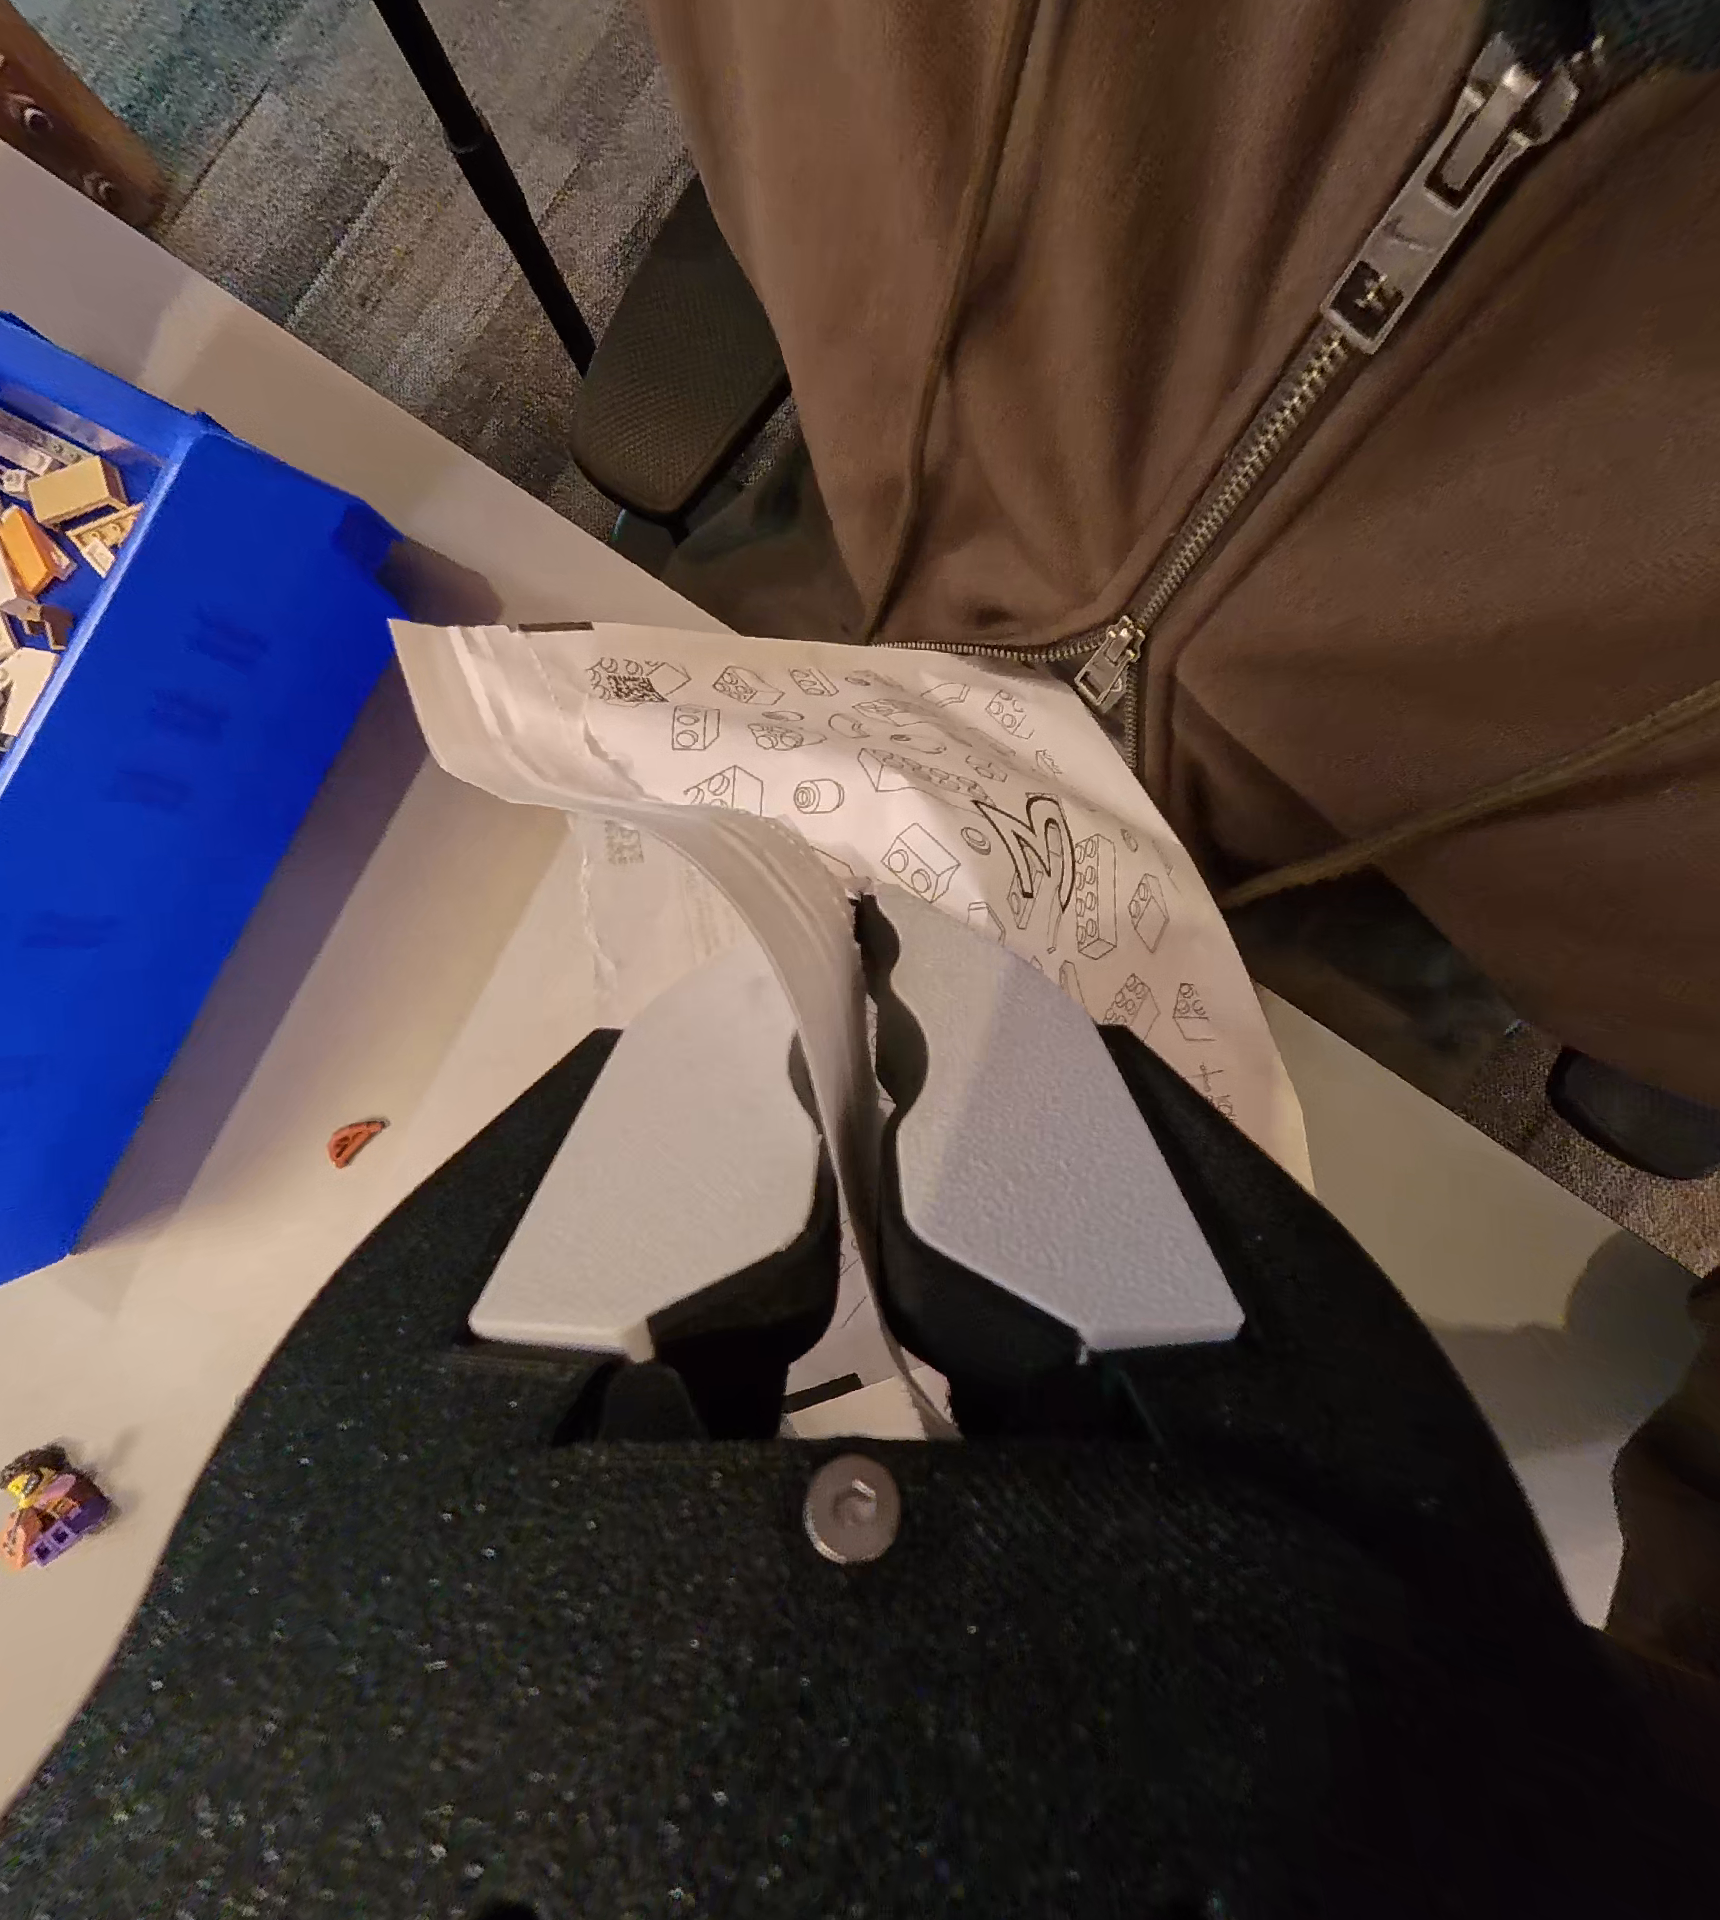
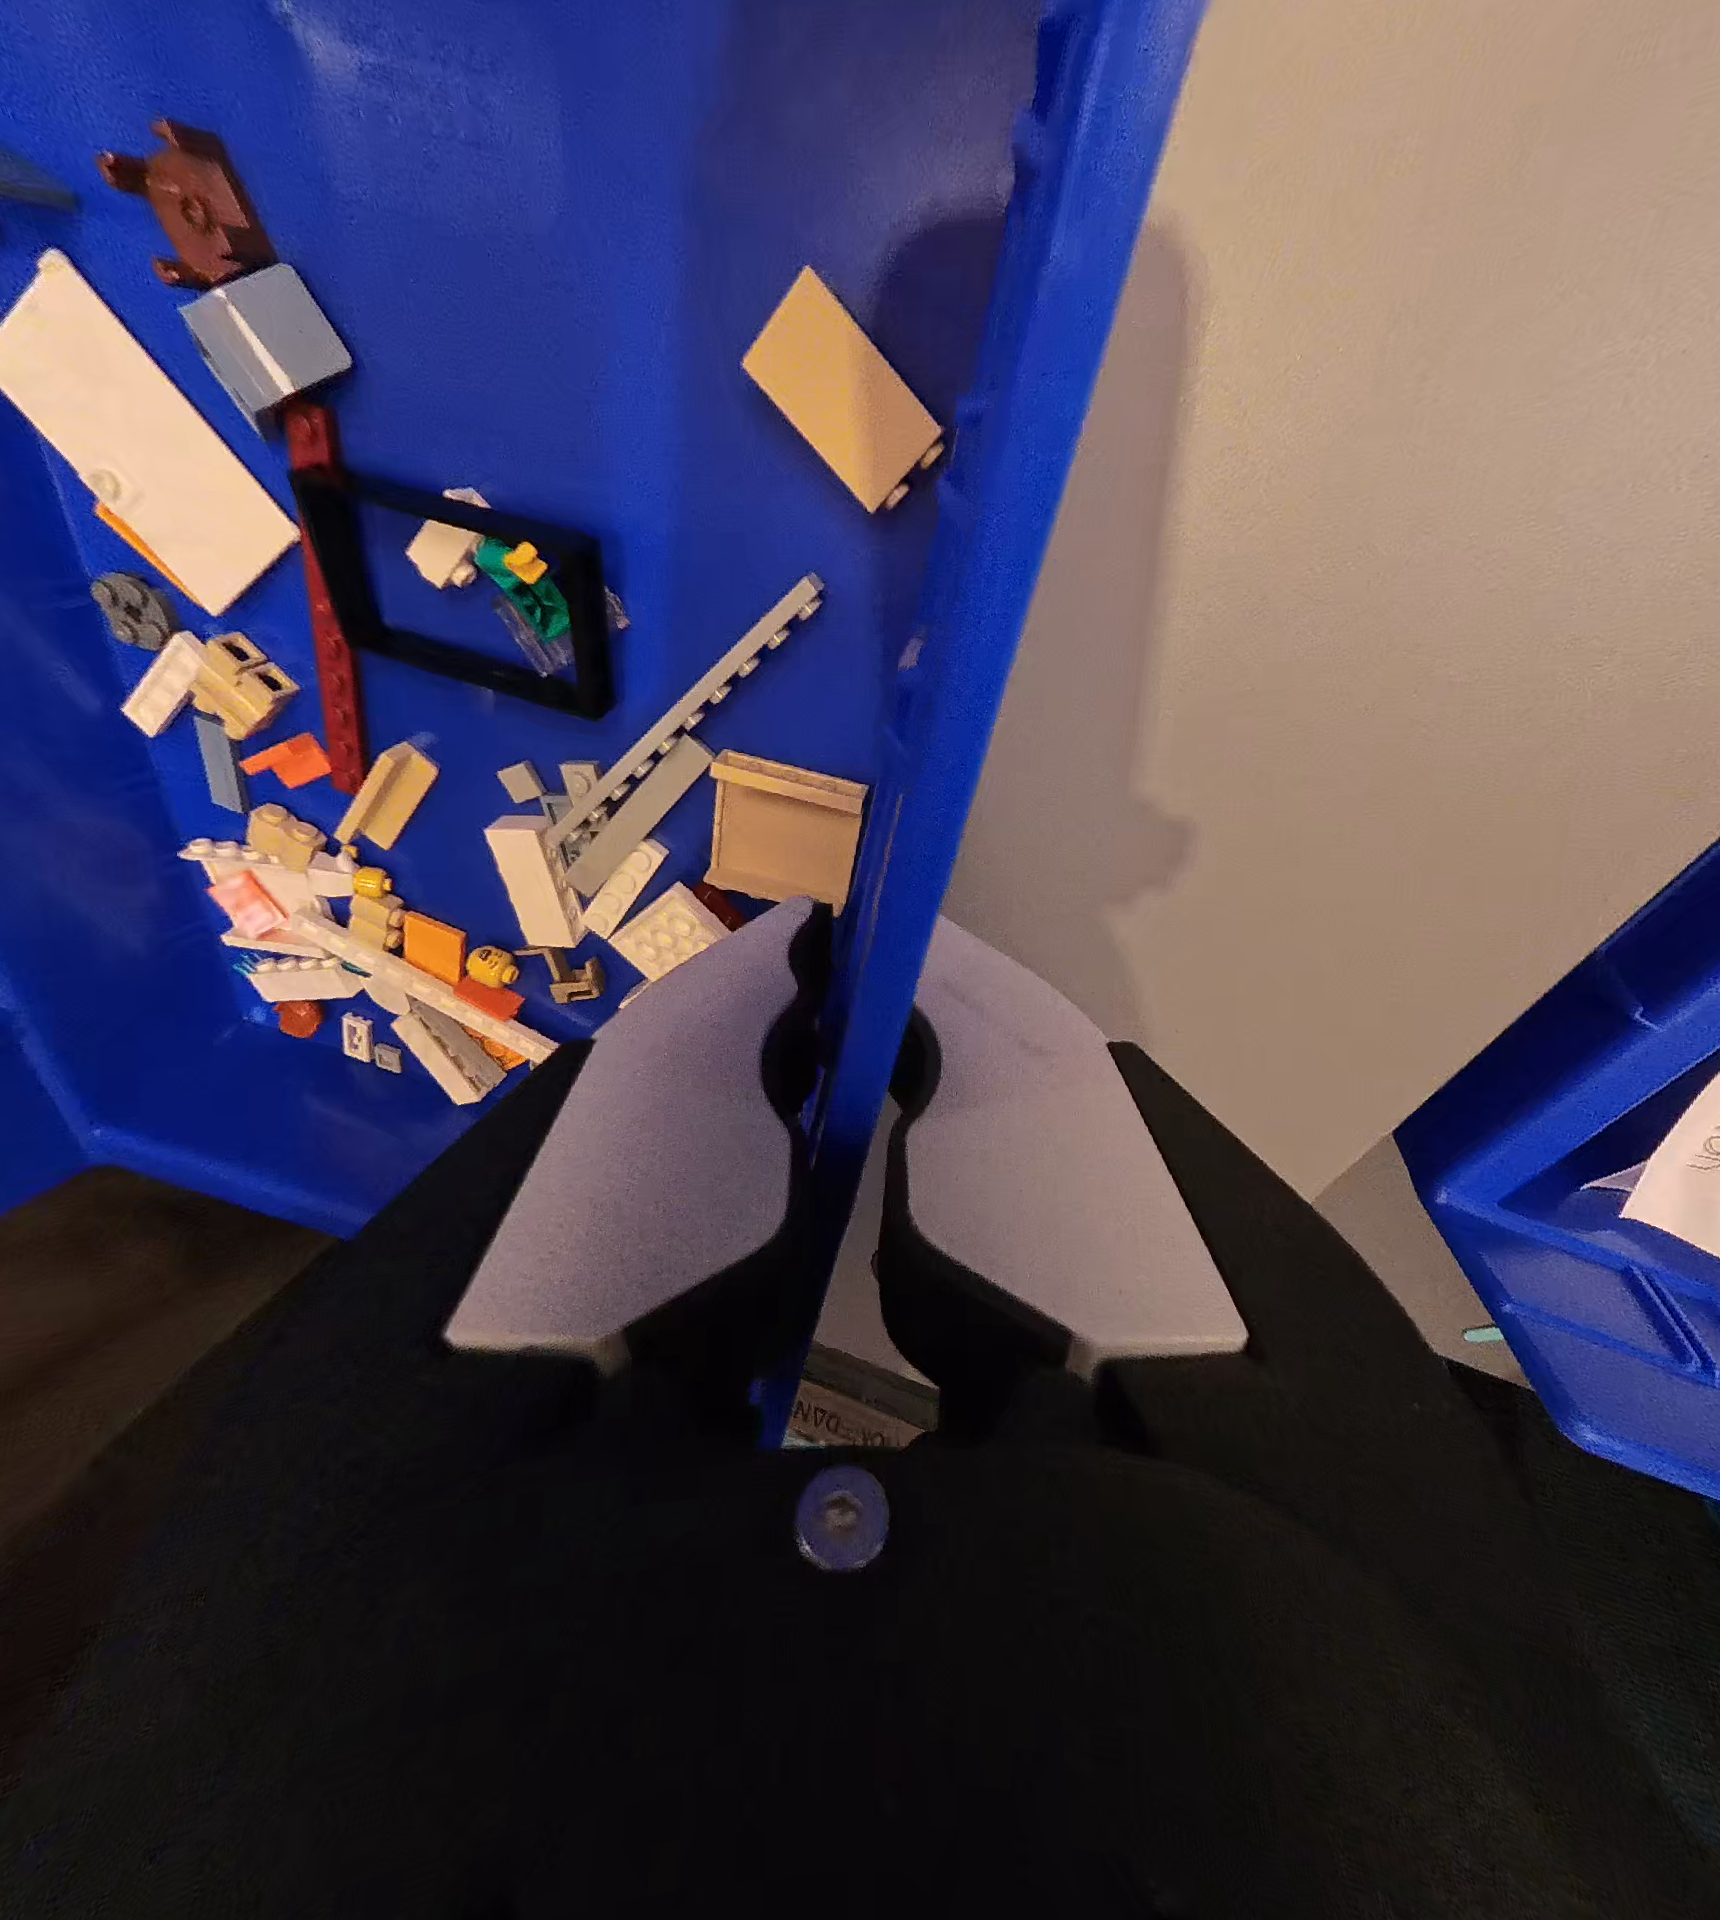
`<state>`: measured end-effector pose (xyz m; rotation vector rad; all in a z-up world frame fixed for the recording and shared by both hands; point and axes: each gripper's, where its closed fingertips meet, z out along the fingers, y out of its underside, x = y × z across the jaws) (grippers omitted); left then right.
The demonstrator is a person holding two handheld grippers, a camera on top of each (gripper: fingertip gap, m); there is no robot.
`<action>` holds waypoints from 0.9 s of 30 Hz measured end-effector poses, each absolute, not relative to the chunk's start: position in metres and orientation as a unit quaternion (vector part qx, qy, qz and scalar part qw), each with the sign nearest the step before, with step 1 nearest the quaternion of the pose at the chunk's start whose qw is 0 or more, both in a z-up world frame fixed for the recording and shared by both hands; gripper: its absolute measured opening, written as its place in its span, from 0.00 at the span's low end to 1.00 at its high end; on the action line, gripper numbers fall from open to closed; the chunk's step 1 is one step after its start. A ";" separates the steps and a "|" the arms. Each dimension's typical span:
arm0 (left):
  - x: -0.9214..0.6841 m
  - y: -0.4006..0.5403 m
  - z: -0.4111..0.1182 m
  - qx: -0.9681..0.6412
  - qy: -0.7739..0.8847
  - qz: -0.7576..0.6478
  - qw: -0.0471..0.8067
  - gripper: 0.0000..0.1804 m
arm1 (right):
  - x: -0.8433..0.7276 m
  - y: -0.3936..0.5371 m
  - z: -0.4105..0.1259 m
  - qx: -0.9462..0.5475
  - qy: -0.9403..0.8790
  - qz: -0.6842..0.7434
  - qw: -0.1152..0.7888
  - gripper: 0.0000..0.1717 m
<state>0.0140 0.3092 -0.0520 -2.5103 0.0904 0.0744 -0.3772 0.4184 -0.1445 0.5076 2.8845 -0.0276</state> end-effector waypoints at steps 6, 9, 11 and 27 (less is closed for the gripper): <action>0.013 0.302 -0.054 -0.949 0.019 0.032 0.312 0.00 | -0.367 0.416 -0.143 0.200 0.969 -0.046 0.136 0.04; 0.011 0.300 -0.056 -0.949 0.015 0.033 0.314 0.00 | -0.366 0.418 -0.140 0.213 0.965 -0.066 0.140 0.04; 0.011 0.300 -0.056 -0.947 0.016 0.033 0.318 0.00 | -0.369 0.420 -0.138 0.225 0.962 -0.079 0.135 0.04; -0.005 0.298 -0.065 -0.949 -0.001 0.040 0.314 0.00 | -0.380 0.397 -0.144 0.271 0.949 -0.098 0.127 0.04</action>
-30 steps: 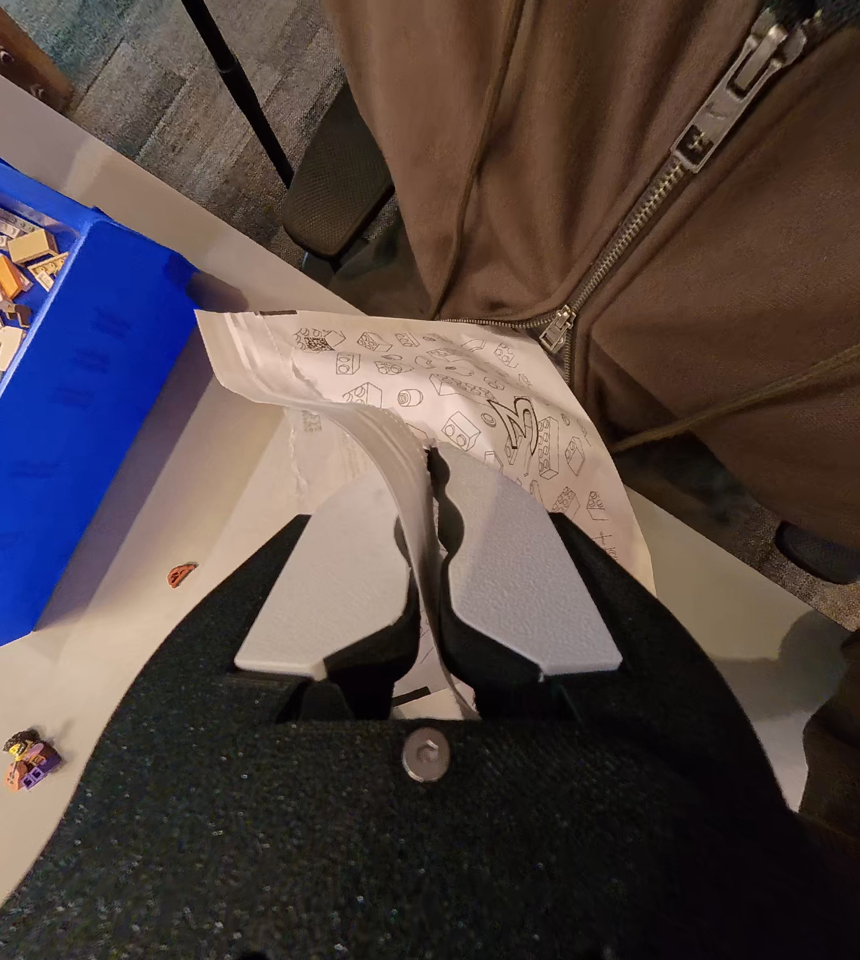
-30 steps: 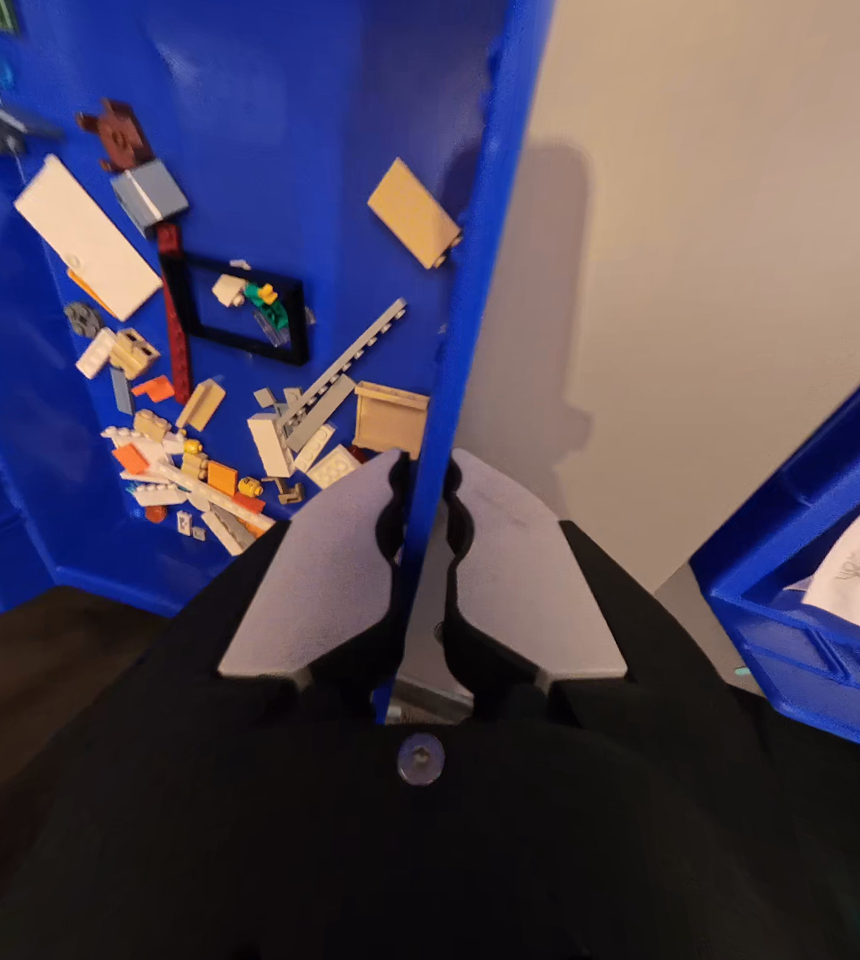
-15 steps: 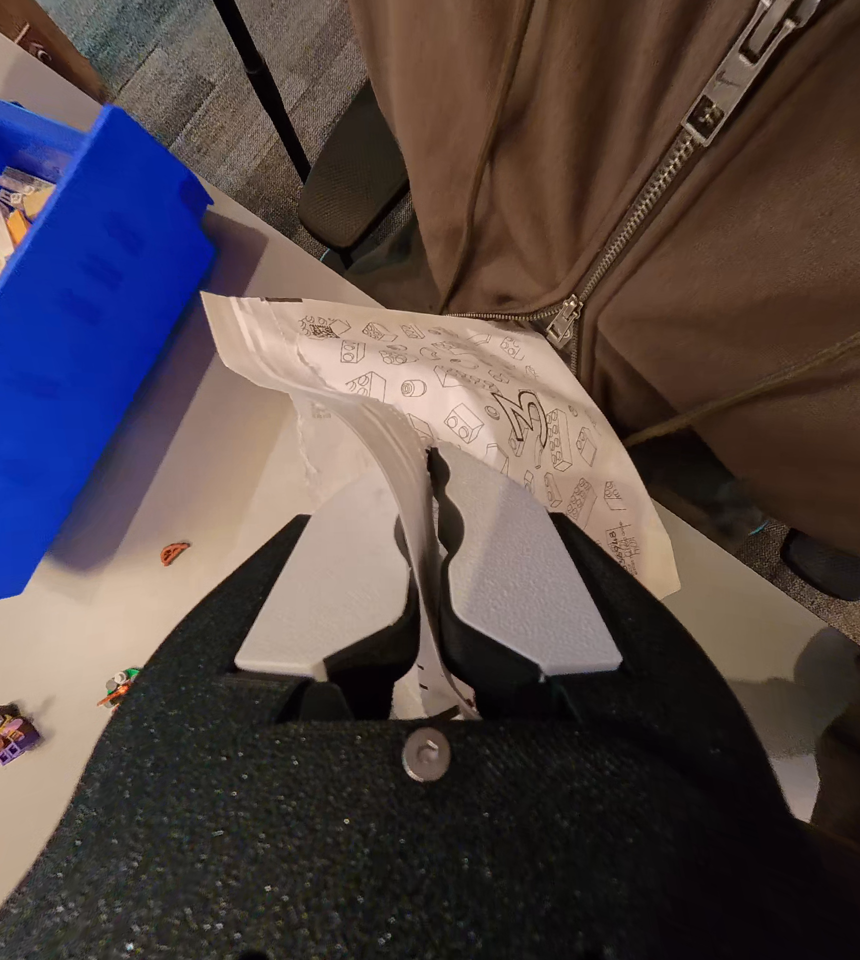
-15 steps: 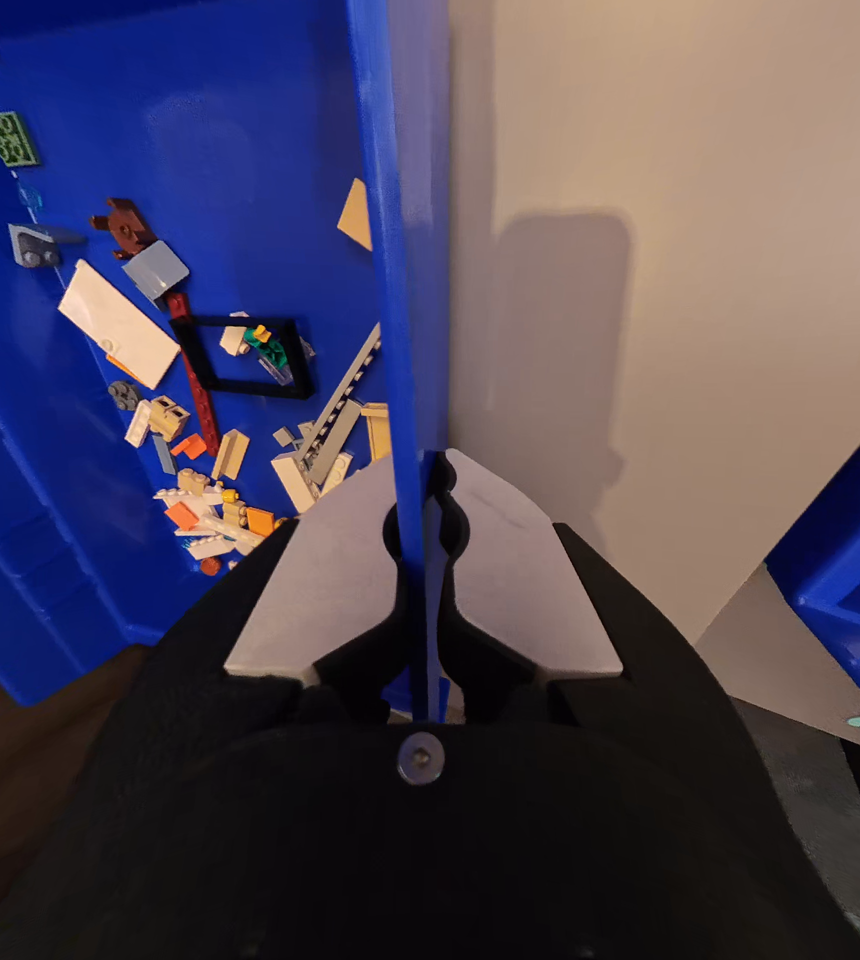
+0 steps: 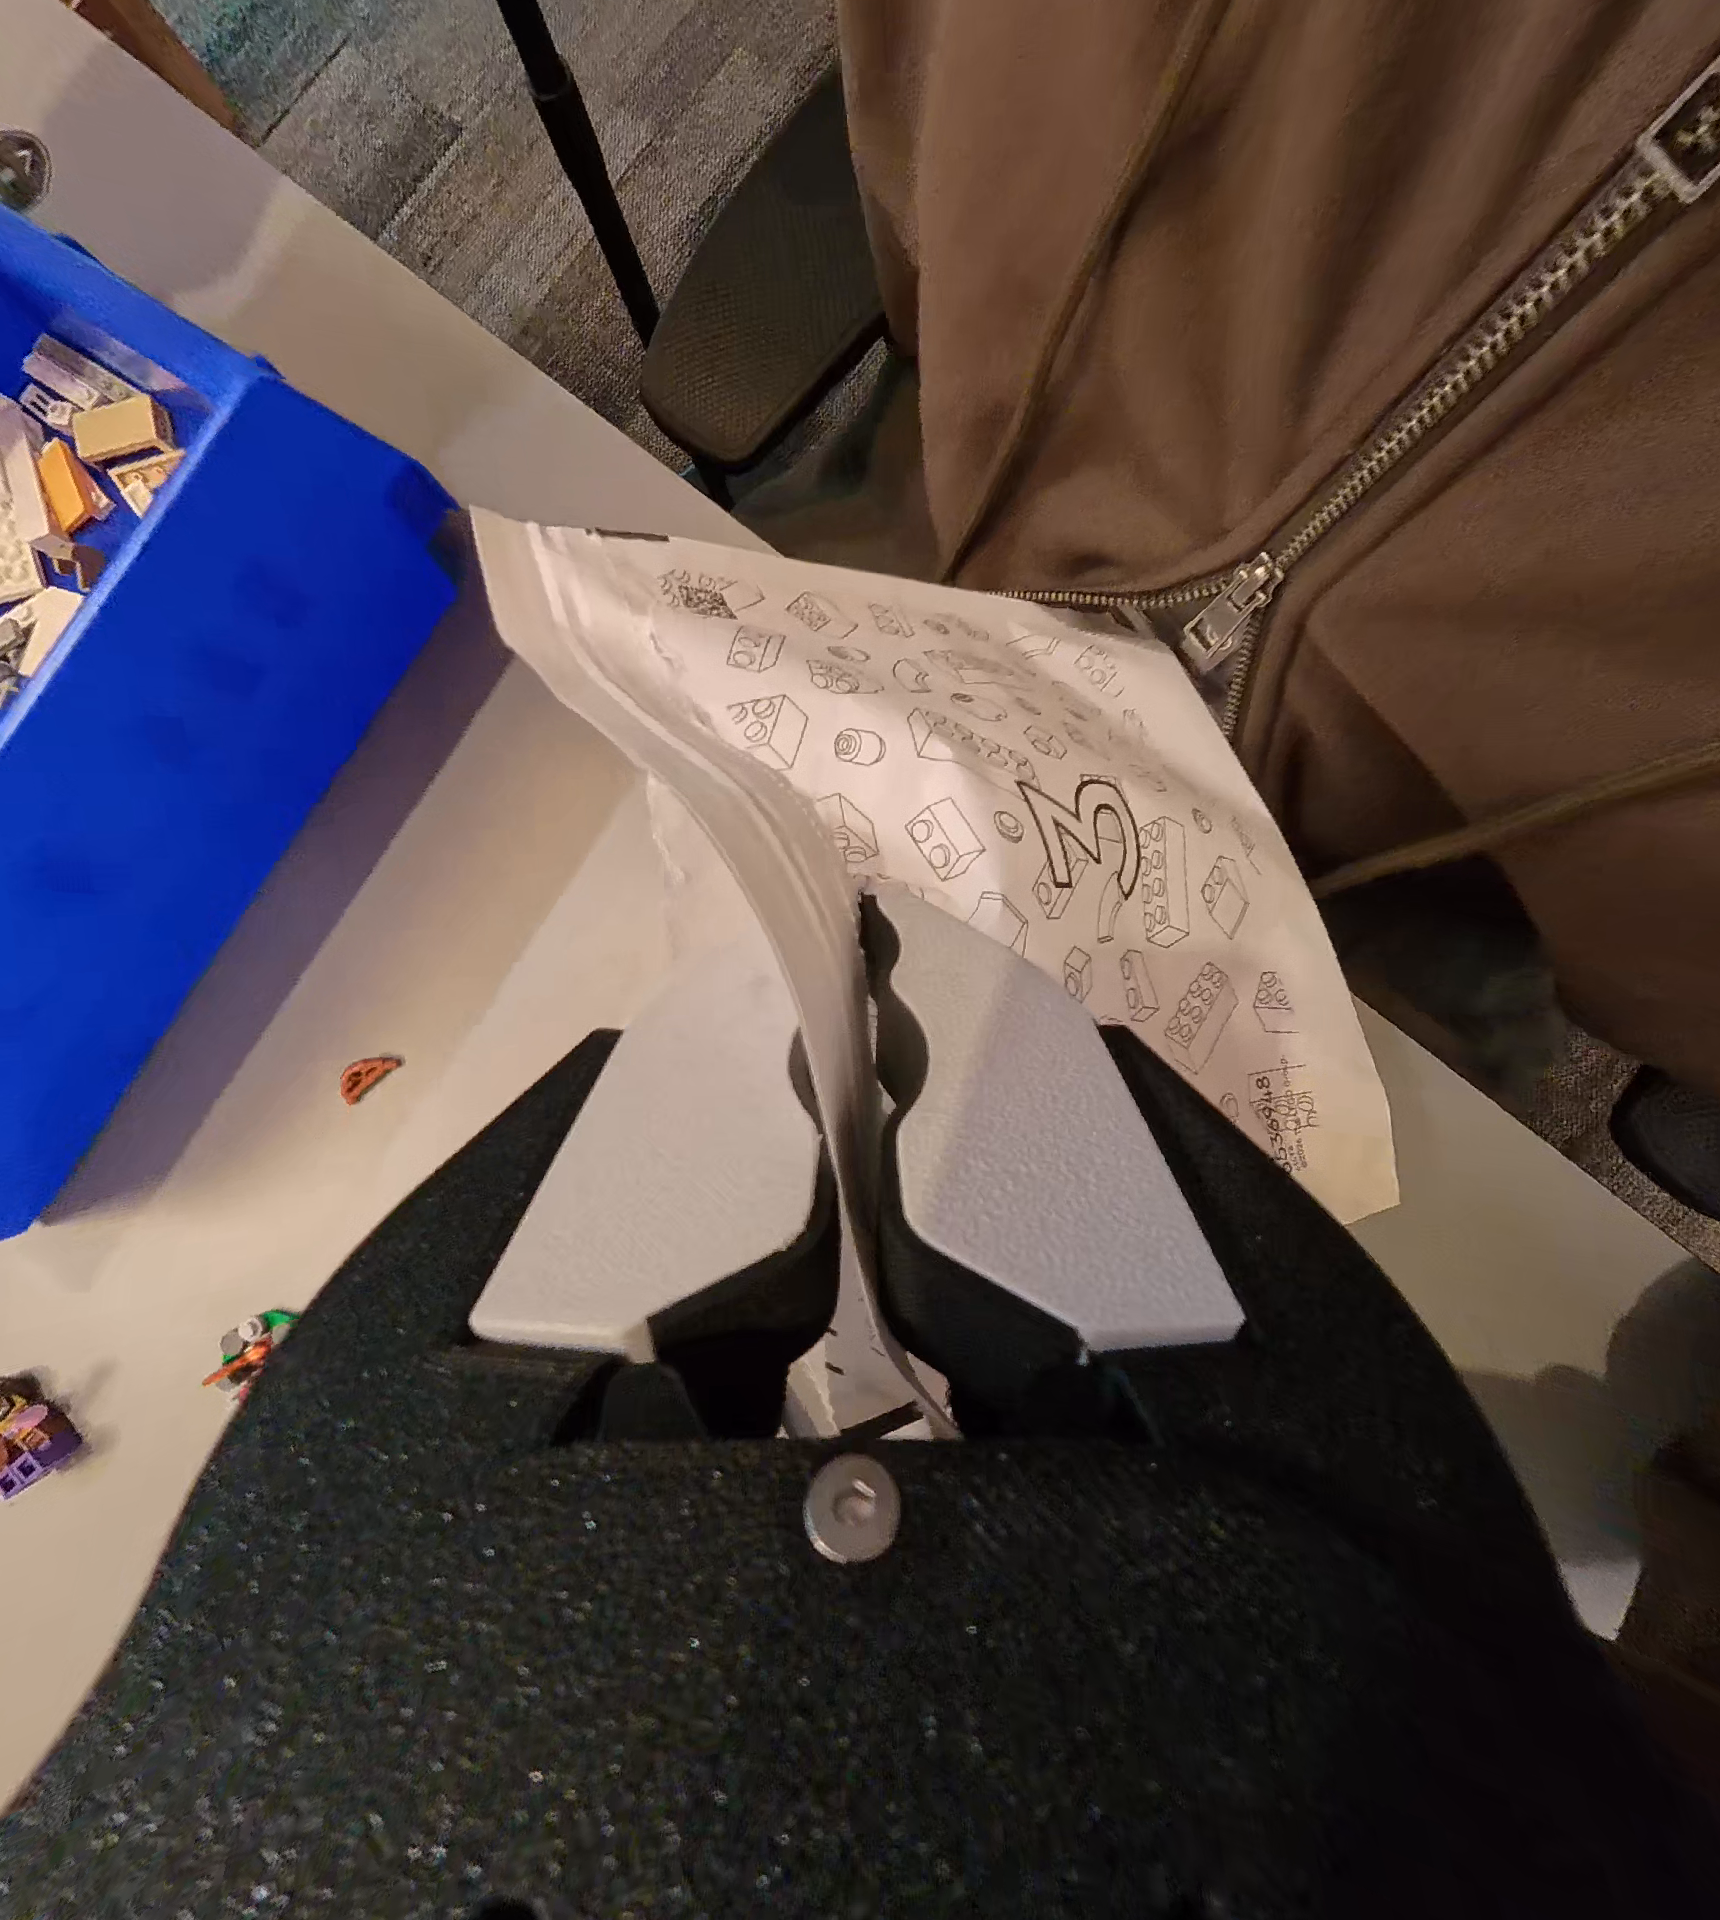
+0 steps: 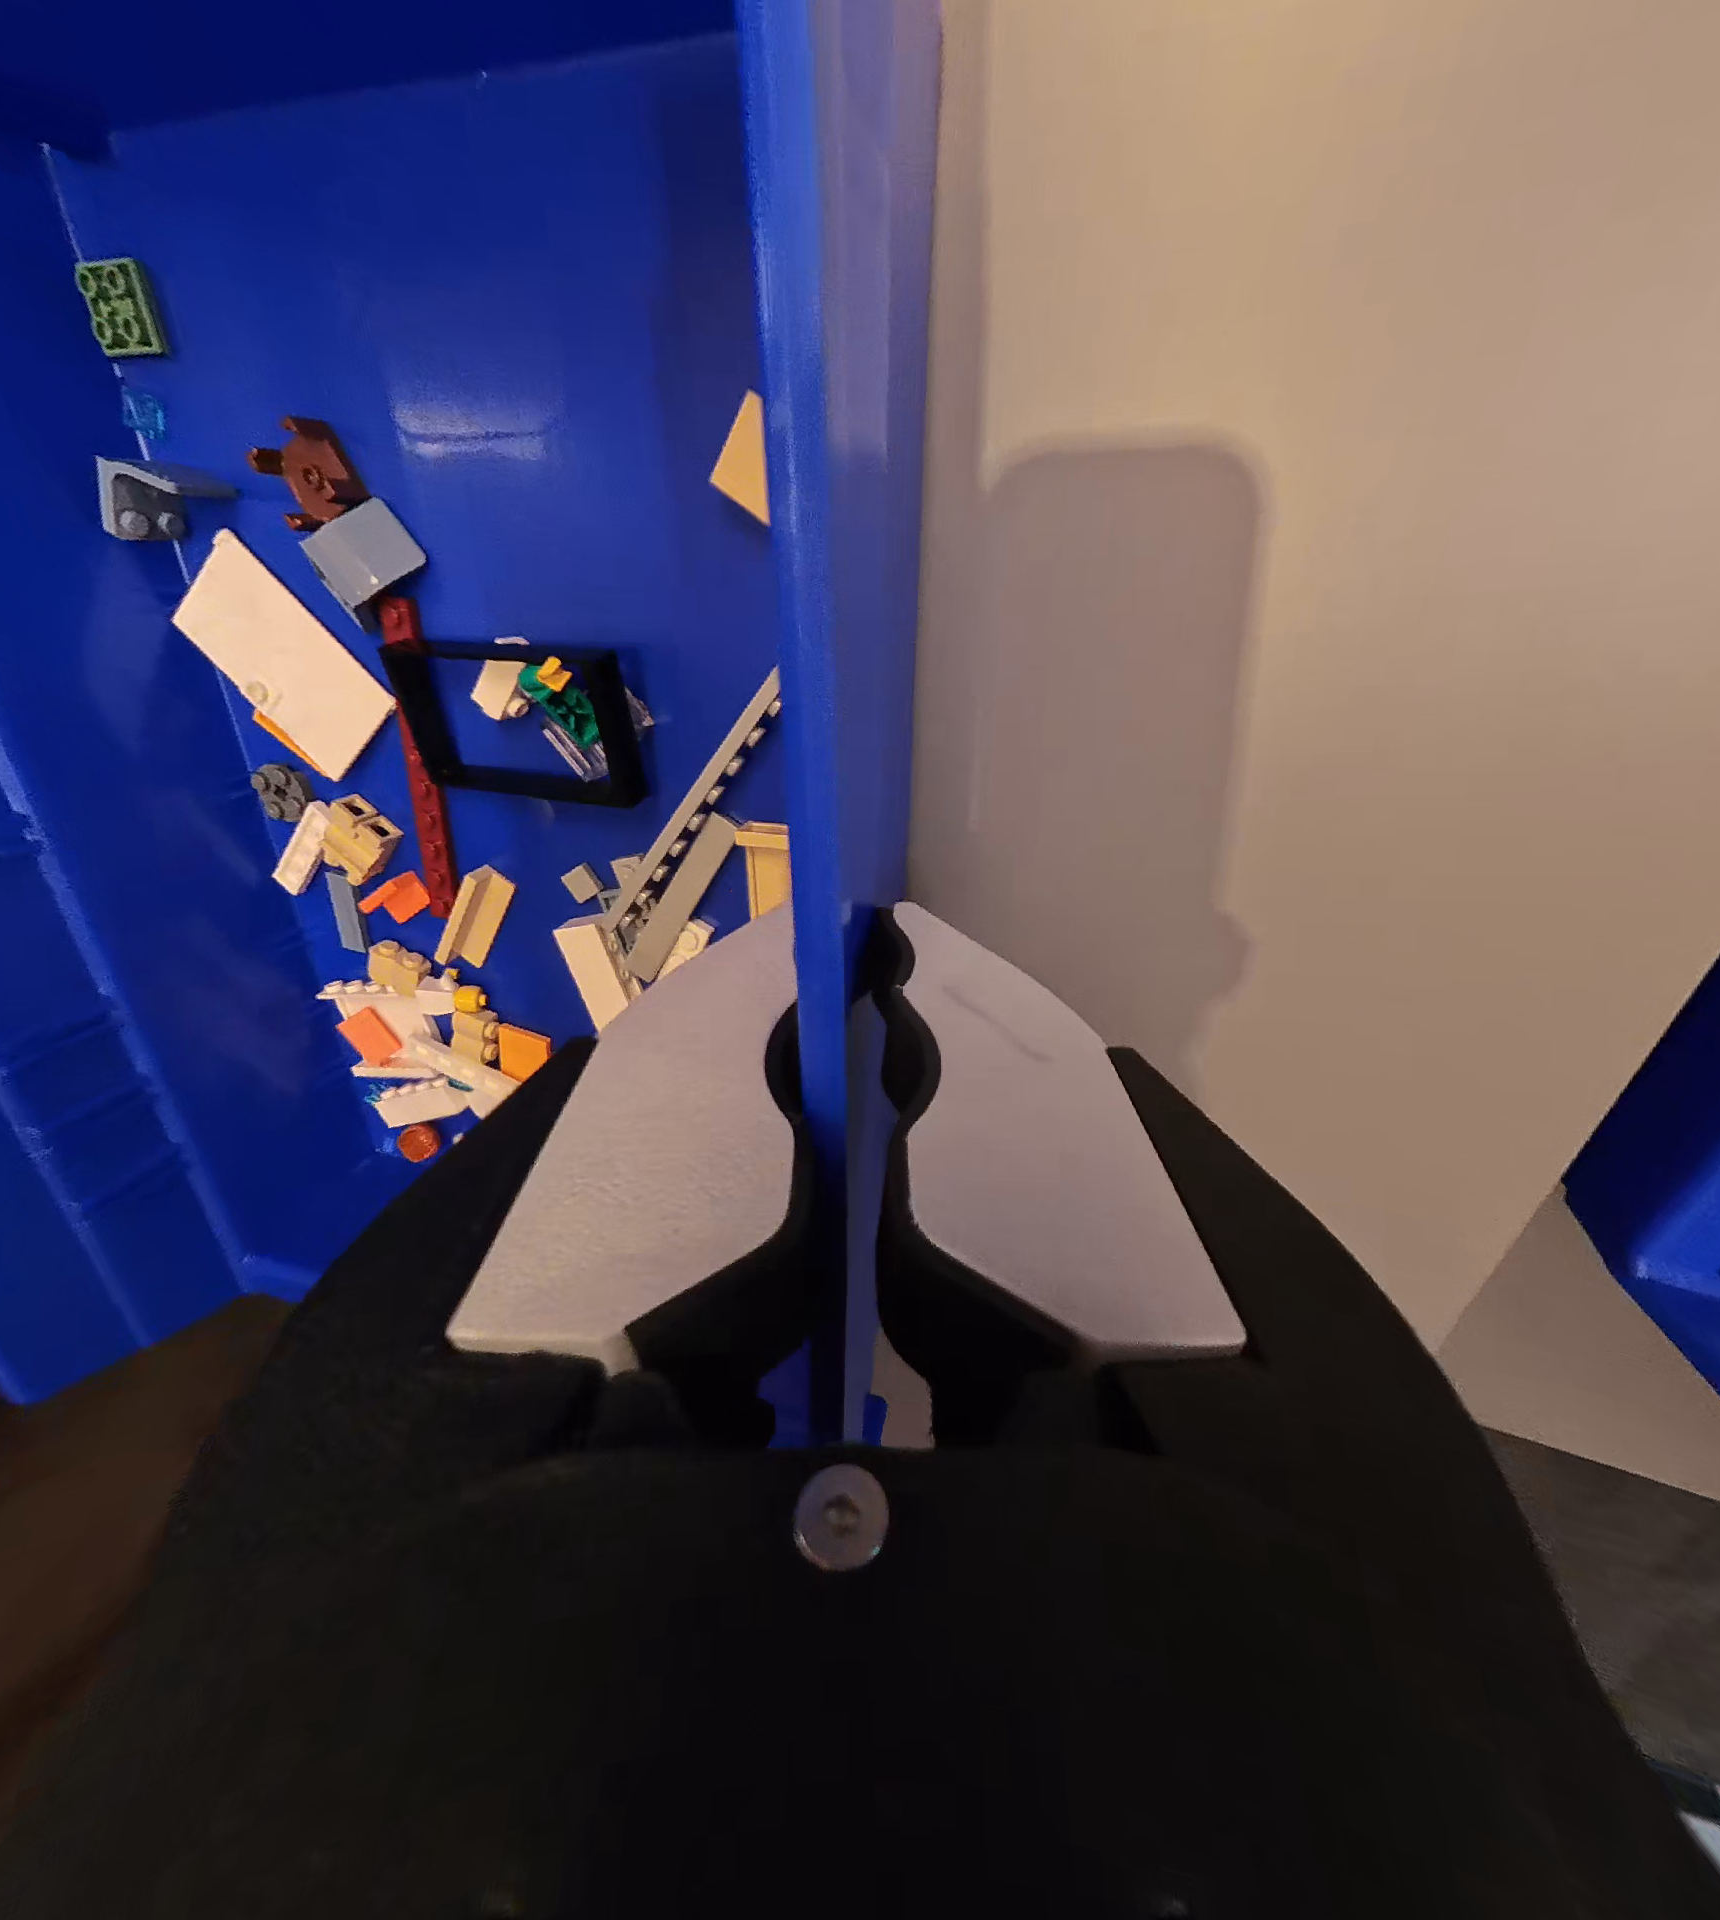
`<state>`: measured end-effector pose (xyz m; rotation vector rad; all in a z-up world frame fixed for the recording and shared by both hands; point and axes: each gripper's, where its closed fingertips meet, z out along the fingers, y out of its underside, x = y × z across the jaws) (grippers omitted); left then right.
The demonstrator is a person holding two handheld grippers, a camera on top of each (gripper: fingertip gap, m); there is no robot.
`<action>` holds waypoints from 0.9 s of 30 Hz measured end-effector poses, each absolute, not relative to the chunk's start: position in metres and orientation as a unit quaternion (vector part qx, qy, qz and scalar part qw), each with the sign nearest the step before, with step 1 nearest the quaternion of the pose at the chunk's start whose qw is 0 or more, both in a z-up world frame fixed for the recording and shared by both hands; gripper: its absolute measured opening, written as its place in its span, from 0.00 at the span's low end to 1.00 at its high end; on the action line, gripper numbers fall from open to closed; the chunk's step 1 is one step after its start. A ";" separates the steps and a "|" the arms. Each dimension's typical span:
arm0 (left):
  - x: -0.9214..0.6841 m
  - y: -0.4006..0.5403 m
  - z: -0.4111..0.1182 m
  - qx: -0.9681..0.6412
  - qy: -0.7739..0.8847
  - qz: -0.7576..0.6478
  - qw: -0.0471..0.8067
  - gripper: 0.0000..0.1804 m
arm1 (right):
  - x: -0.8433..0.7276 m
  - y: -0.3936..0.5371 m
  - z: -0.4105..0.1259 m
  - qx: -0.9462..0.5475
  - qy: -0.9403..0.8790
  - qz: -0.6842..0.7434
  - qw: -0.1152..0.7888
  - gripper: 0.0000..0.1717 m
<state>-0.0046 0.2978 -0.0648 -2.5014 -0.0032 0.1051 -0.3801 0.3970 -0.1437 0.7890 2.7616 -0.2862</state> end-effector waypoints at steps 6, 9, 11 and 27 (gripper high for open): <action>-0.005 0.292 -0.066 -0.949 -0.016 0.050 0.311 0.00 | -0.369 0.383 -0.139 0.300 0.925 -0.136 0.189 0.04; -0.005 0.290 -0.067 -0.949 -0.020 0.054 0.309 0.00 | -0.366 0.380 -0.139 0.318 0.912 -0.154 0.210 0.04; -0.007 0.290 -0.068 -0.949 -0.021 0.057 0.309 0.00 | -0.366 0.376 -0.138 0.328 0.906 -0.162 0.211 0.04; -0.011 0.284 -0.071 -0.945 -0.033 0.084 0.316 0.00 | -0.408 0.385 -0.143 0.375 0.911 -0.124 0.116 0.06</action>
